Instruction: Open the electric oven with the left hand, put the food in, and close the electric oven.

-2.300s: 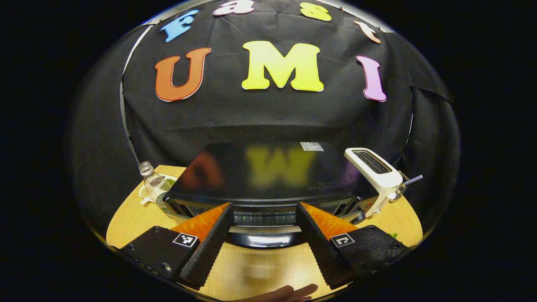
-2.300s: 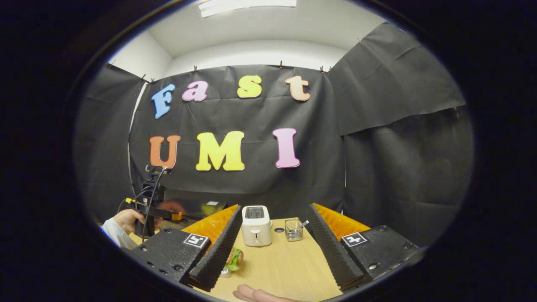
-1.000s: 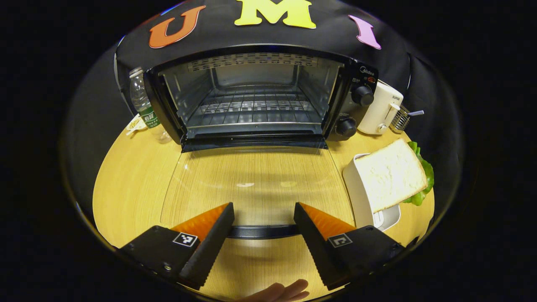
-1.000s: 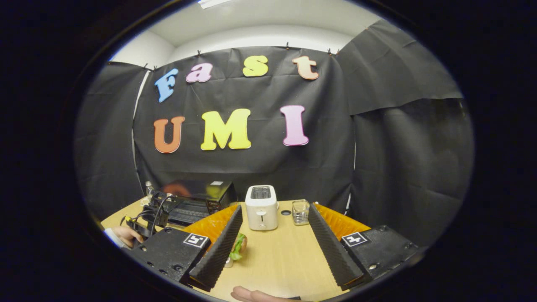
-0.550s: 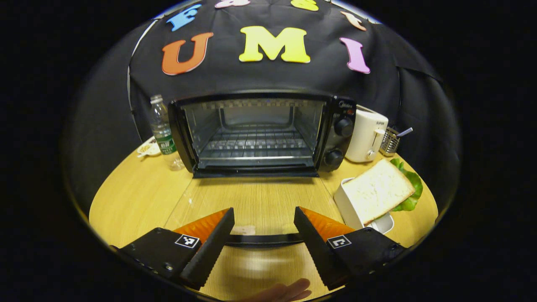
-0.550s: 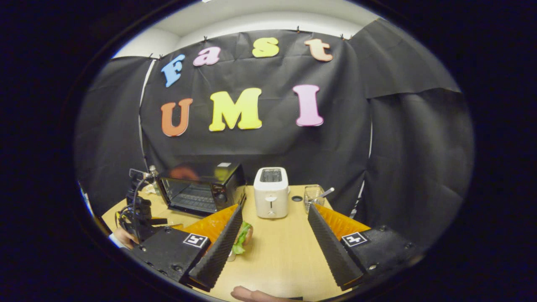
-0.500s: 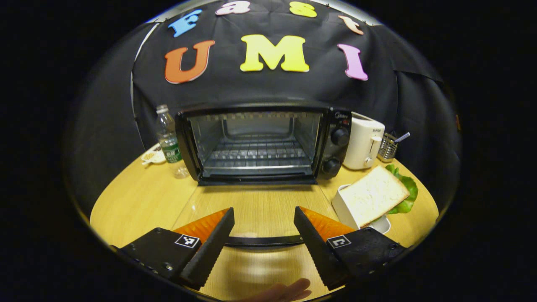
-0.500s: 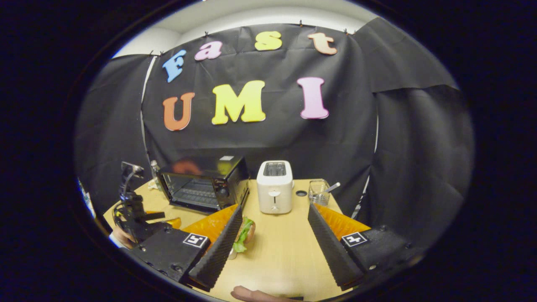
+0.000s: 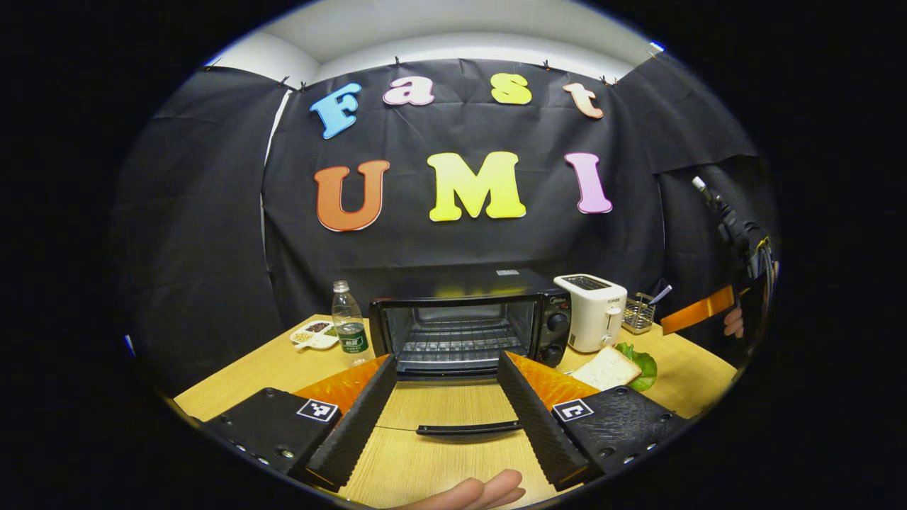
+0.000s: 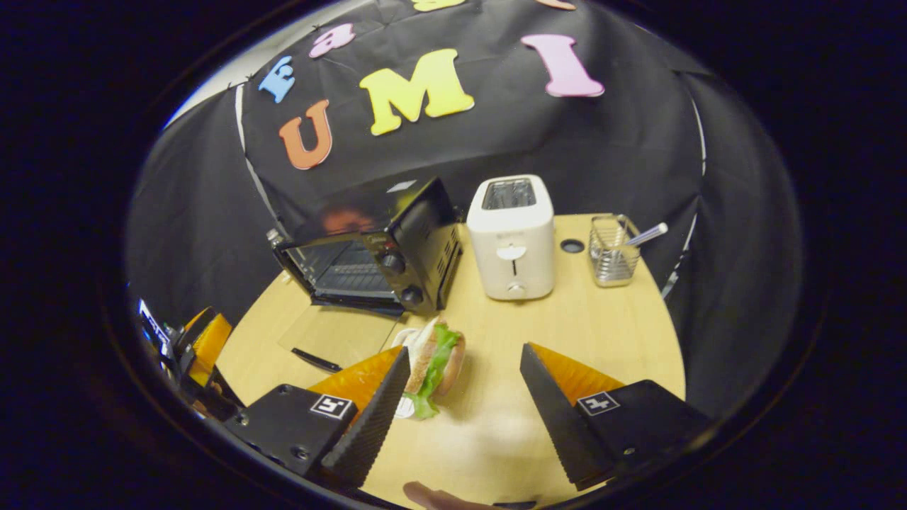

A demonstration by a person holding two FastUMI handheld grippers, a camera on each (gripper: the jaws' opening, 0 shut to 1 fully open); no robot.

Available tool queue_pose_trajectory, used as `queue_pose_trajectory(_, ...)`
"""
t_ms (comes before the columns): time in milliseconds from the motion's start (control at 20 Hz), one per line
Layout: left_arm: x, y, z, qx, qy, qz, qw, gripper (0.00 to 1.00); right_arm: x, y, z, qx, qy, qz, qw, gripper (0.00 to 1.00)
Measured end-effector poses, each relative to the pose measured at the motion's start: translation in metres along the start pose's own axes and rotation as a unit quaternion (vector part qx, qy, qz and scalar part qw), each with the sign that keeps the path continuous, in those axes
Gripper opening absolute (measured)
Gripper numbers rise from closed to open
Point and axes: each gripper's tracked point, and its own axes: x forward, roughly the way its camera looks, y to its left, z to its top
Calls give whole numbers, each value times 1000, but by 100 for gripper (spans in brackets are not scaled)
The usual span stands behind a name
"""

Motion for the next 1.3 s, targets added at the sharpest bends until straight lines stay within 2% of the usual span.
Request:
queue_pose_trajectory(50, -6, 4, 4, 2, -5, 3, 1000, 94, 8, 3, -5, 8, 24, 17, 1000, 100)
queue_pose_trajectory(100, -12, 8, 8, 4, -11, 7, 1000, 94, 15, 8, -9, 12, 44, 36, 998, 89)
queue_pose_trajectory(300, -32, 16, 17, 16, -23, 13, 1000, 94, 40, 18, -23, 39, 110, 92, 989, 84)
queue_pose_trajectory(350, -36, 20, 18, 18, -26, 18, 999, 94, 46, 19, -29, 57, 130, 105, 984, 84)
queue_pose_trajectory(400, -38, 21, 16, 21, -23, 20, 999, 94, 49, 20, -34, 75, 148, 115, 979, 93)
queue_pose_trajectory(450, -39, 23, 14, 23, -21, 22, 999, 94, 53, 23, -35, 91, 156, 126, 975, 81)
queue_pose_trajectory(650, -44, 23, 8, 20, -12, 30, 999, 95, 65, 29, -50, 132, 191, 151, 961, 70)
queue_pose_trajectory(700, -47, 22, 9, 18, -13, 27, 999, 95, 69, 30, -52, 153, 195, 158, 956, 60)
queue_pose_trajectory(750, -48, 21, 10, 18, -13, 24, 999, 95, 70, 32, -53, 174, 193, 162, 952, 53)
queue_pose_trajectory(800, -50, 20, 11, 18, -16, 21, 999, 95, 67, 33, -52, 187, 189, 164, 950, 54)
queue_pose_trajectory(850, -51, 20, 12, 20, -19, 17, 999, 95, 66, 31, -52, 190, 182, 161, 951, 36)
queue_pose_trajectory(900, -52, 20, 11, 21, -20, 14, 999, 95, 62, 30, -52, 194, 172, 155, 953, 30)
queue_pose_trajectory(950, -55, 20, 11, 21, -20, 13, 999, 95, 56, 30, -49, 200, 162, 150, 955, 39)
queue_pose_trajectory(1000, -57, 20, 10, 22, -21, 11, 999, 95, 49, 30, -49, 202, 149, 145, 957, 29)
queue_pose_trajectory(1050, -59, 21, 10, 22, -21, 8, 1000, 95, 43, 30, -47, 206, 135, 139, 959, 29)
queue_pose_trajectory(1100, -61, 23, 9, 22, -21, 8, 1000, 95, 37, 30, -46, 209, 122, 135, 961, 38)
queue_pose_trajectory(1200, -62, 30, 9, 21, -23, 8, 999, 95, 23, 40, -46, 223, 96, 139, 960, 38)
queue_pose_trajectory(1300, -62, 35, 6, 17, -22, 11, 1000, 96, 14, 53, -48, 245, 78, 153, 954, 38)
